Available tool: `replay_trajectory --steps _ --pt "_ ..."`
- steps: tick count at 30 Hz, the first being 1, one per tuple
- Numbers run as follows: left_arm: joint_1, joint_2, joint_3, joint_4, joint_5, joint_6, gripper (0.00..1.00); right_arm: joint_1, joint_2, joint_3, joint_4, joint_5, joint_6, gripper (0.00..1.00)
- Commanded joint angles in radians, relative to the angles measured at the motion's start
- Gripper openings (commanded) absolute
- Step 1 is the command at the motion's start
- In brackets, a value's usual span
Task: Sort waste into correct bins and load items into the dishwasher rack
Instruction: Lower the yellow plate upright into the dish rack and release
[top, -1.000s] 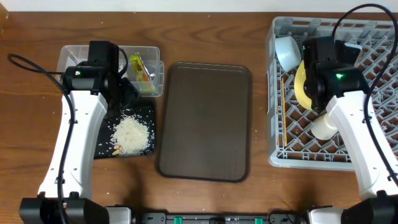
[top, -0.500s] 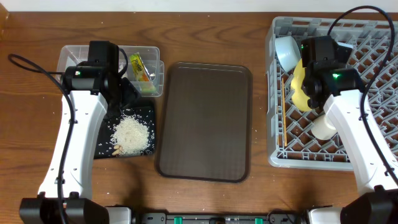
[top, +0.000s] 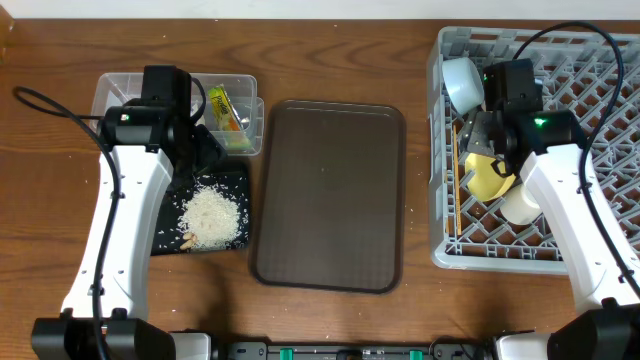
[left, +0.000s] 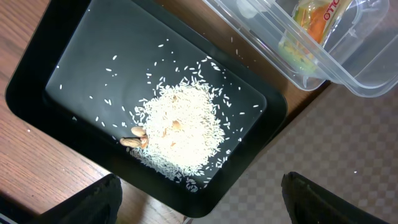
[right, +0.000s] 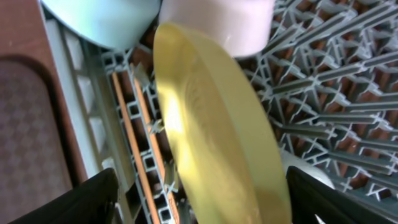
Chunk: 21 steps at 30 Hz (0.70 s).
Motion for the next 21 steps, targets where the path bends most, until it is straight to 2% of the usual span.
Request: replay_trajectory --steps 1,3,7,13,17,21 --pt "0.005 -0.012 0.002 -0.007 -0.009 0.011 0.85 -0.004 -0.015 0.002 -0.017 -0.042 -0.006 0.87" --pt "0.005 -0.012 0.002 -0.013 -0.009 0.026 0.86 -0.011 -0.032 0.003 -0.033 -0.047 0.004 0.93" --pt "0.005 -0.012 0.002 -0.023 -0.009 0.087 0.86 -0.053 -0.079 0.003 -0.039 -0.107 -0.002 0.96" --pt "0.005 -0.012 0.002 -0.066 -0.009 0.170 0.91 -0.143 -0.118 0.002 -0.101 -0.343 -0.137 0.95" --pt "0.005 -0.012 -0.003 -0.150 -0.009 0.233 0.97 -0.176 -0.119 -0.005 -0.178 -0.407 -0.183 0.99" --pt "0.004 -0.012 -0.035 -0.214 -0.008 0.270 0.98 -0.177 -0.119 -0.023 -0.193 -0.481 -0.237 0.99"
